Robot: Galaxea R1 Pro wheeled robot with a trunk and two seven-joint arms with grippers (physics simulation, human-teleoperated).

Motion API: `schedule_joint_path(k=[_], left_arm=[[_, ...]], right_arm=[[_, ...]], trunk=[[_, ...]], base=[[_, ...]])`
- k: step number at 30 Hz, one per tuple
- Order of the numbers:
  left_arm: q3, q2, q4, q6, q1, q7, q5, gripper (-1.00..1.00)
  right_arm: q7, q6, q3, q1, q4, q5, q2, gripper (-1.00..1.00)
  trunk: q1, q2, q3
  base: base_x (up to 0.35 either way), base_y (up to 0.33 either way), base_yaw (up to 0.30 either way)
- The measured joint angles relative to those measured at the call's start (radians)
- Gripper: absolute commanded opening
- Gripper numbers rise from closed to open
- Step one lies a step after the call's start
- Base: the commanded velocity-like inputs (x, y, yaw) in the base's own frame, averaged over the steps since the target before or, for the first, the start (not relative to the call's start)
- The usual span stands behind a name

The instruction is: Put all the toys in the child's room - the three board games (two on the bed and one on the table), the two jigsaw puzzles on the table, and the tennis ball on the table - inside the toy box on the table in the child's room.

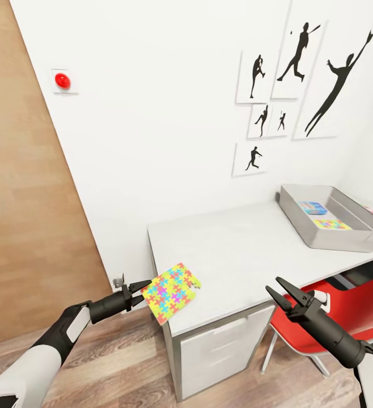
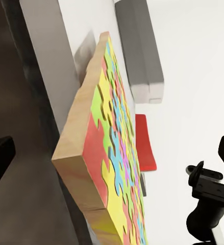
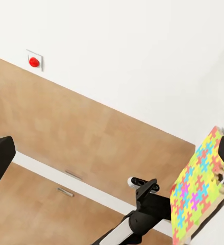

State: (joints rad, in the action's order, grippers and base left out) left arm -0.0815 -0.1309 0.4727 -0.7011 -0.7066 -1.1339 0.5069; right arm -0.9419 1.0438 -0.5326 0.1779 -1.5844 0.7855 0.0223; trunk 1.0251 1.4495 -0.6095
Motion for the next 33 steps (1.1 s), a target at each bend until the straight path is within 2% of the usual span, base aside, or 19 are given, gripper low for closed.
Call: schedule_joint_path(k=[8, 9, 17, 25, 33], left_arm=[[0.000, -0.001, 0.000, 0.000, 0.000, 0.000, 0.000, 1.00], [0.000, -0.001, 0.000, 0.001, 0.000, 0.000, 0.000, -1.00], [-0.003, -0.001, 0.001, -0.017, 0.000, -0.001, 0.018, -1.00], [-0.004, -0.001, 0.001, -0.004, 0.000, -0.002, 0.010, -1.00], [-0.001, -0.001, 0.000, 0.002, 0.000, 0.000, 0.001, -1.00]], right_arm=[[0.000, 0.000, 0.000, 0.000, 0.000, 0.000, 0.000, 1.00], [0.000, 0.000, 0.000, 0.000, 0.000, 0.000, 0.000, 1.00], [0.000, 0.000, -0.001, 0.000, 0.000, 0.000, 0.000, 1.00], [0.000, 0.000, -0.001, 0.000, 0.000, 0.000, 0.000, 1.00], [0.000, 0.000, 0.000, 0.000, 0.000, 0.000, 0.000, 1.00]], trunk=[[0.000, 0.000, 0.000], [0.000, 0.000, 0.000], [0.000, 0.000, 0.000], [0.000, 0.000, 0.000], [-0.031, -0.056, 0.025]], base=[[0.000, -0.007, 0.000], [0.000, -0.001, 0.000], [0.000, 0.000, 0.000], [0.000, 0.000, 0.000], [0.000, 0.000, 0.000]])
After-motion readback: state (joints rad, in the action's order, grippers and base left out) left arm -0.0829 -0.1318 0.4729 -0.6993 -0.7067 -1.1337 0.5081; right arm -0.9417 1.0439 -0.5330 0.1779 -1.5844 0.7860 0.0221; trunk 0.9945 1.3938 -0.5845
